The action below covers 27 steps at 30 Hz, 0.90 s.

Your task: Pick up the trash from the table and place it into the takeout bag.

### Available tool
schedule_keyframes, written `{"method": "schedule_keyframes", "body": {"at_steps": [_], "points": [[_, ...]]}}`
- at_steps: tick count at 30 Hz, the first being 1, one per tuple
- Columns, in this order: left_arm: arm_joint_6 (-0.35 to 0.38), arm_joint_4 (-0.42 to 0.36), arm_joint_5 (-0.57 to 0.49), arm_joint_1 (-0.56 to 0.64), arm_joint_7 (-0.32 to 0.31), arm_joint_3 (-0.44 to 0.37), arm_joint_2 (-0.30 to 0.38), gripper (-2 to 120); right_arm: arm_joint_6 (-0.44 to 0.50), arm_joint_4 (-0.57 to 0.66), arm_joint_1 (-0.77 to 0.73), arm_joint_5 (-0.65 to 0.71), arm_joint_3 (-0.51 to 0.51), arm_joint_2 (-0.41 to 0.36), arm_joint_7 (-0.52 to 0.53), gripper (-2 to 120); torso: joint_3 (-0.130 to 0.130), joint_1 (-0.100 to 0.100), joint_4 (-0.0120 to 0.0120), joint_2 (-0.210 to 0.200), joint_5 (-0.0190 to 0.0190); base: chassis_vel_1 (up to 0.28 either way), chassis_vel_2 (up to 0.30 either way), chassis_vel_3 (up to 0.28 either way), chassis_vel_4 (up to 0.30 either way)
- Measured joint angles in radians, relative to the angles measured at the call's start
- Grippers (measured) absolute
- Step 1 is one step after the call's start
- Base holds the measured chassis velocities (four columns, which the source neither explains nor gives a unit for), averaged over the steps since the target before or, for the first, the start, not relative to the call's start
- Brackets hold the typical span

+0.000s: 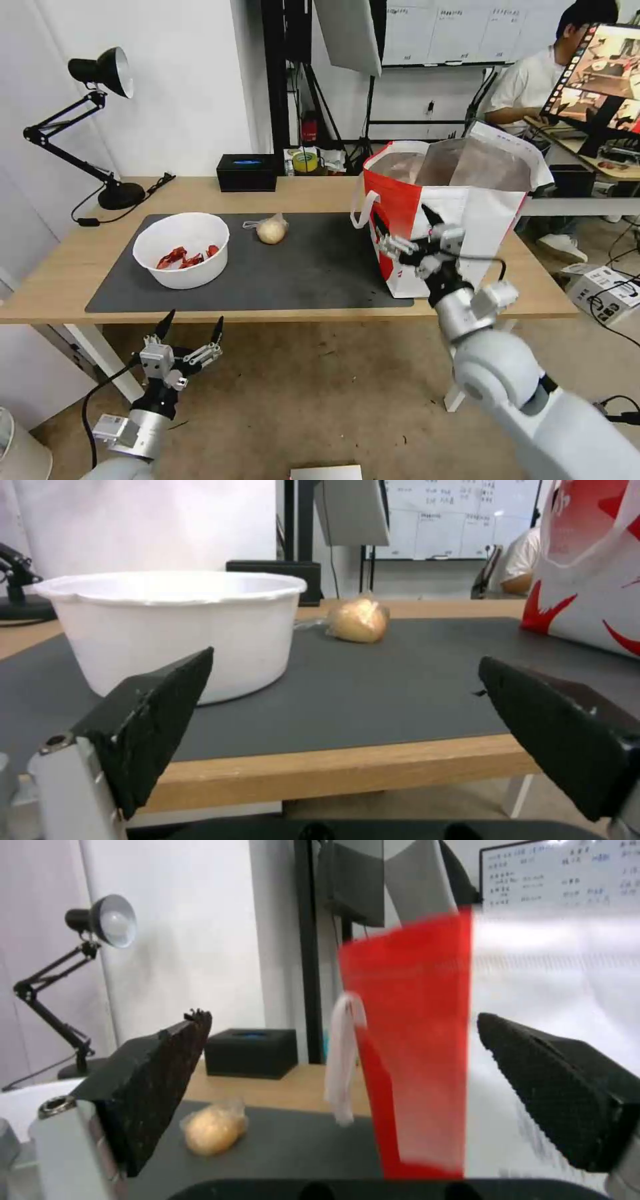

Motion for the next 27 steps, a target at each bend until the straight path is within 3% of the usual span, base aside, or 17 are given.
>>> {"method": "schedule_keyframes", "body": {"at_steps": [9, 27], "points": [[-0.003, 0.008, 0.000, 0.001, 0.001, 0.001, 0.000, 100, 0.073, -0.041, -0.167, -0.110, 0.034, 0.055, -0.026, 100, 0.000, 0.000, -0.0001, 0.000, -0.0001, 0.000, 0.000, 0.000, 0.000], [0.002, 0.019, 0.004, 0.014, 0.001, -0.010, -0.003, 100, 0.122, -0.151, -0.281, -0.204, 0.016, 0.163, -0.021, 100, 0.000, 0.000, 0.0001, 0.000, -0.0002, 0.000, 0.000, 0.000, 0.000]]}}
